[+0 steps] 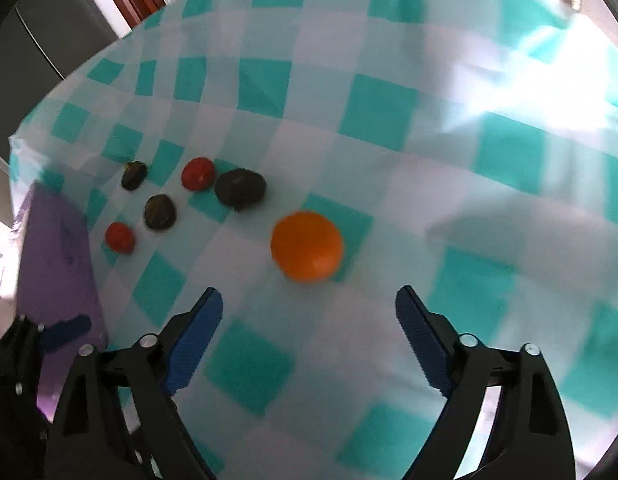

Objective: Organize fruits
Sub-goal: 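Grasp the small orange with the right tool, then grasp the small red tomato with the left tool while the right tool holds the orange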

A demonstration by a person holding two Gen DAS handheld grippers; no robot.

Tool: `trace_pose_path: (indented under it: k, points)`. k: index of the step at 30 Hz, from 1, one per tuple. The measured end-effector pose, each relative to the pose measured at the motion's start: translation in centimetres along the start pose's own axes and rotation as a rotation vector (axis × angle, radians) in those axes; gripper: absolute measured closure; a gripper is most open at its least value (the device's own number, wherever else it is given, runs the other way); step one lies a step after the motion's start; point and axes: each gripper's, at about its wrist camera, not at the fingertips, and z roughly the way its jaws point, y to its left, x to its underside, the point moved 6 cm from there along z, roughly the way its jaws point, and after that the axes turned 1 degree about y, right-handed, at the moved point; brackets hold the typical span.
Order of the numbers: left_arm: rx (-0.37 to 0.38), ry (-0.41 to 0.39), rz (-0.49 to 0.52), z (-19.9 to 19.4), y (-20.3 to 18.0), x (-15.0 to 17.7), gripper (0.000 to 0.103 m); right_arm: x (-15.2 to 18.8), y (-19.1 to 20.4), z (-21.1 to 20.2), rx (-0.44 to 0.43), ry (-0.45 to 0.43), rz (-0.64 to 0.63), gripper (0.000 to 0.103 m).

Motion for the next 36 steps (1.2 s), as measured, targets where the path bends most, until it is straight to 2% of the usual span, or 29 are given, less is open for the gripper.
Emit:
trace_pose_path:
  k: [1,5,7,8,13,15,17,21,23,25,28,31,34,36]
  points:
    - [-0.01,-0.01,0.007,0.5,0.0,-0.3,0.006,-0.4,0.1,0.7,0.003,0.003,-0.003,0.023]
    - [-0.036,-0.042,-0.015,1.8,0.8,-1.2,0.006,-1.1,0.1,3.1,0.057,0.021,-0.043,0.038]
    - [-0.052,-0.055,-0.05,2.3,1.6,-1.7,0.006,-1.2,0.3,2.8,0.081,-0.007,-0.086,0.049]
    - [-0.071,-0.063,-0.08,2.7,2.3,-2.1,0.006,-1.1,0.5,2.6,0.068,-0.017,-0.096,0.059]
    - [-0.169,-0.123,-0.194,3.4,4.6,-4.0,0.006,-0.6,-0.4,1.3,0.094,-0.05,-0.048,0.059]
    - [-0.239,-0.14,-0.246,3.7,6.0,-4.9,0.006,-0.3,-1.3,0.9,0.097,-0.047,-0.016,0.059]
    - [-0.299,-0.12,-0.274,4.4,7.2,-5.7,0.006,-0.3,-1.3,0.8,0.095,-0.046,-0.006,0.059]
    - [-0.33,-0.056,-0.274,5.7,9.1,-6.3,0.006,-0.6,-1.4,0.5,0.092,-0.046,0.006,0.059]
    - [-0.332,-0.044,-0.263,6.2,9.9,-6.5,0.005,-0.7,-1.5,0.4,0.092,-0.05,0.017,0.058]
    - [-0.282,-0.04,-0.297,6.6,10.6,-6.7,0.006,-0.6,-1.5,0.2,0.09,-0.056,0.03,0.058]
    - [-0.226,-0.043,-0.35,6.7,11.0,-6.7,0.013,-0.5,-1.6,-0.1,0.093,-0.058,0.03,0.058]
    - [-0.188,-0.06,-0.356,6.6,11.1,-6.5,0.02,-0.1,-2.4,0.2,0.089,-0.056,0.021,0.058]
    - [-0.179,-0.073,-0.375,6.6,11.6,-6.6,0.019,0.2,-2.6,0.3,0.089,-0.059,0.024,0.058]
    - [-0.192,-0.074,-0.404,6.8,12.0,-6.5,0.01,0.3,-2.7,0.4,0.091,-0.061,0.025,0.058]
